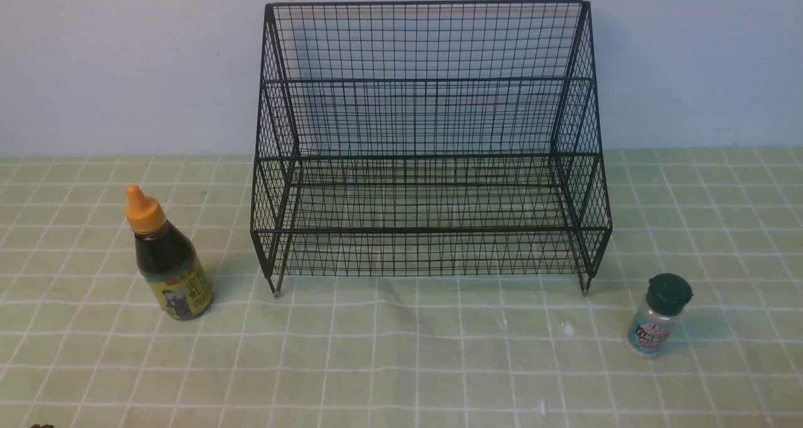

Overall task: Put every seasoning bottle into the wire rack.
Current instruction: Use the right arm to grab the condiment bottle closest to it

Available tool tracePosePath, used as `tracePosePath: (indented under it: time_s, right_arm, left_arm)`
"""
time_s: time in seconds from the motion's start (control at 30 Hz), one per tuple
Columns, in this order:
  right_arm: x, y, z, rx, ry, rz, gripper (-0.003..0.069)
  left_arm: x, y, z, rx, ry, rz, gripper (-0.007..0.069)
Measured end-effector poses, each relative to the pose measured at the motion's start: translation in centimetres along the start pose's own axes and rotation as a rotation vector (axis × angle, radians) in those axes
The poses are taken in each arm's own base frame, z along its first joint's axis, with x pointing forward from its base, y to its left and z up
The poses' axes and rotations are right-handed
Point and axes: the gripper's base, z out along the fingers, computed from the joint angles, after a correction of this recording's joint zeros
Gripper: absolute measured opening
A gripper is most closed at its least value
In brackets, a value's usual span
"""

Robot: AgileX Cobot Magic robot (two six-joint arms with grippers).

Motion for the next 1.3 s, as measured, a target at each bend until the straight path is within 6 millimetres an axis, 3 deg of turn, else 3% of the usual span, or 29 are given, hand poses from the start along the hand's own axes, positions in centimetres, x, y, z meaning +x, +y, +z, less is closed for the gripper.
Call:
tracePosePath:
  time_s: [1.1, 1.27, 1.3]
  right_arm:
    - [0.0, 0.0, 0.0, -0.004, -0.010, 0.005, -0.0015]
    - [-0.6, 0.4, 0.0, -0.054, -0.088, 0.202, -0.0015]
    - [-1.3, 0.5, -0.1, -0.077, -0.158, 0.313, -0.0015]
  left_arm:
    - [0.0, 0.0, 0.0, 0.000, 0.000, 0.000, -0.0006]
    - [0.0, 0.0, 0.0, 0.000, 0.000, 0.000, -0.0006]
    - [0.0, 0.0, 0.0, 0.000, 0.000, 0.000, -0.0006]
